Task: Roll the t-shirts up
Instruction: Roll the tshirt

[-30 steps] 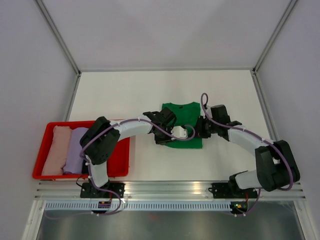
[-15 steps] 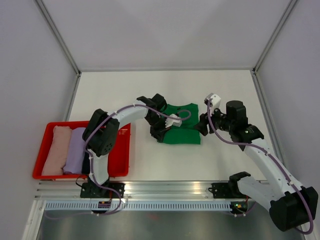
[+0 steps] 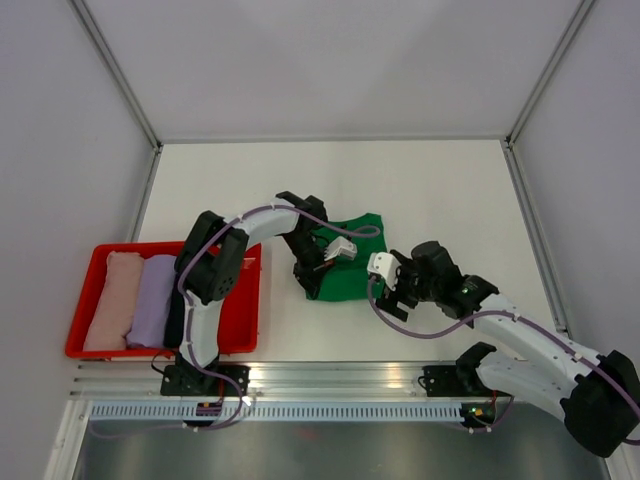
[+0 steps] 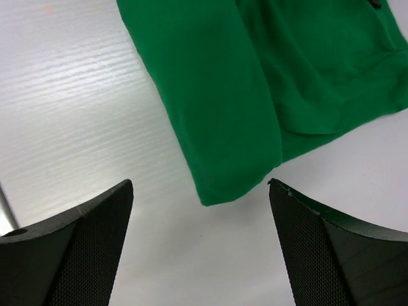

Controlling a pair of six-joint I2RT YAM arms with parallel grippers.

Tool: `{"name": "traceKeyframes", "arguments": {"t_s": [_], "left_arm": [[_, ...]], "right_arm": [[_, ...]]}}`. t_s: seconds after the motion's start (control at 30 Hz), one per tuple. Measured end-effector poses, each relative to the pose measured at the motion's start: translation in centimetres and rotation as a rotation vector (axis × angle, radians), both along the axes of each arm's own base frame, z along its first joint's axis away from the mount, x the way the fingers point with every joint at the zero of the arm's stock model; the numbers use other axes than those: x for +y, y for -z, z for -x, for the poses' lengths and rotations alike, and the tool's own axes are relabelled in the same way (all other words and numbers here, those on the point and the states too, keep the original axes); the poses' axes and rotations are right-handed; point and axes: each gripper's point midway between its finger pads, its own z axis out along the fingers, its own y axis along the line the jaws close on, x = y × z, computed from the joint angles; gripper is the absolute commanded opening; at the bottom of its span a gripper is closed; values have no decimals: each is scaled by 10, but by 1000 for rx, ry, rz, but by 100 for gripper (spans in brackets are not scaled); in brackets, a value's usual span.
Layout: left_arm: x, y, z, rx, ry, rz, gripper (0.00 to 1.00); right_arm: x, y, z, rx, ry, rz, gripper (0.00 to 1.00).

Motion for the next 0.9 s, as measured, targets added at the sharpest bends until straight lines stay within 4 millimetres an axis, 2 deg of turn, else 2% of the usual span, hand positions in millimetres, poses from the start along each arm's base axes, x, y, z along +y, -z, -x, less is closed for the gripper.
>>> {"name": "traceKeyframes", "arguments": {"t_s": [0.23, 0.4, 0.5, 0.53, 0.63, 0.73, 0.8, 0.87, 0.9], "left_arm": [[0, 3, 0, 14, 8, -9, 2], [0, 3, -1, 18, 10, -11, 2], [1, 4, -1, 23, 10, -13, 2], [1, 4, -1, 25, 10, -15, 3], [2, 4, 0, 28, 13, -16, 8], [2, 4, -1, 26, 15, -14, 18], [3, 4, -1, 24, 17, -12, 34], [4, 4, -2, 22, 17, -10, 49], [5, 4, -3, 22, 15, -10, 52]], "right_arm": [[4, 21, -20, -99, -88, 92, 93], [2, 45, -21, -88, -167, 177, 91], [1, 51, -22, -94, -194, 205, 66], [1, 51, -22, -98, -197, 207, 48], [2, 53, -23, -99, -201, 210, 28], [2, 56, -22, -86, -201, 212, 14], [2, 58, -21, -74, -201, 214, 5], [1, 58, -18, -58, -199, 219, 2], [1, 57, -17, -50, -198, 221, 1]]}}
